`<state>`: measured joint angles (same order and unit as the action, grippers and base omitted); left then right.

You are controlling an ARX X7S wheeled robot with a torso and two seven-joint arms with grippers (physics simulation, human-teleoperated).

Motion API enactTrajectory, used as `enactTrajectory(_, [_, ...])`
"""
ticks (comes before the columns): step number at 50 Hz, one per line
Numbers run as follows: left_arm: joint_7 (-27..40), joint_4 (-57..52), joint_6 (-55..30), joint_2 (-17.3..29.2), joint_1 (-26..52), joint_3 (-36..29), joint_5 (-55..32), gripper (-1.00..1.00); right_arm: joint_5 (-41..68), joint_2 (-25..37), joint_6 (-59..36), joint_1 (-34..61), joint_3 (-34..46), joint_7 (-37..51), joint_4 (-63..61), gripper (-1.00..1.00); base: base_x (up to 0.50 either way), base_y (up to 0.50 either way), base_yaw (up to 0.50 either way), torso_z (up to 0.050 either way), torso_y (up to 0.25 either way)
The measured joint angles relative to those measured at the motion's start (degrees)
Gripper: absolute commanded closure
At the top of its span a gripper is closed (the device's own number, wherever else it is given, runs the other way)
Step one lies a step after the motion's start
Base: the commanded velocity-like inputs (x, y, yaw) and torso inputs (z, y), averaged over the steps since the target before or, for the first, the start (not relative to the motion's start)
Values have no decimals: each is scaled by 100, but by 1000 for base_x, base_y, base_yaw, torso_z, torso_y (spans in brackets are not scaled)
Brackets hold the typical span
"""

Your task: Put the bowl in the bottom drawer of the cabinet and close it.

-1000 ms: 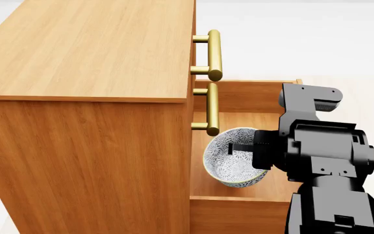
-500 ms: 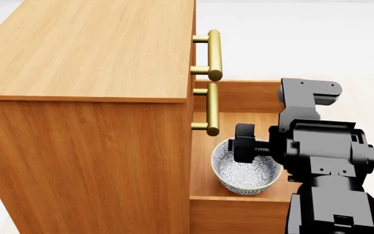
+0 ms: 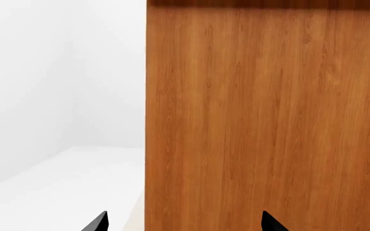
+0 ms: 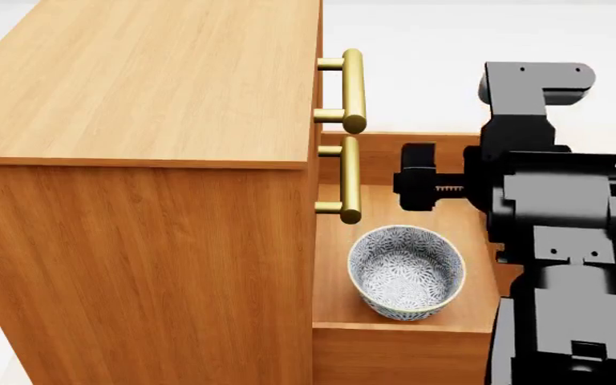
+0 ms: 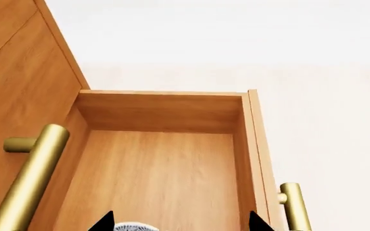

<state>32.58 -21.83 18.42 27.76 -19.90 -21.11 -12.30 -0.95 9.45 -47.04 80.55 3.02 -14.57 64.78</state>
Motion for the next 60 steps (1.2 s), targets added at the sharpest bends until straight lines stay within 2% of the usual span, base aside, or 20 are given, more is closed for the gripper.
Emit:
enactTrajectory(27, [25, 4, -13, -8, 24, -16, -16, -100, 17, 608, -1550, -859, -489, 234, -3535, -100, 0, 0, 0, 0, 0])
enactTrajectory(60, [77, 82, 92, -43, 33, -4, 12, -100, -35, 1196, -1891, -2078, -1360, 547, -5521, -100, 0, 0, 0, 0, 0])
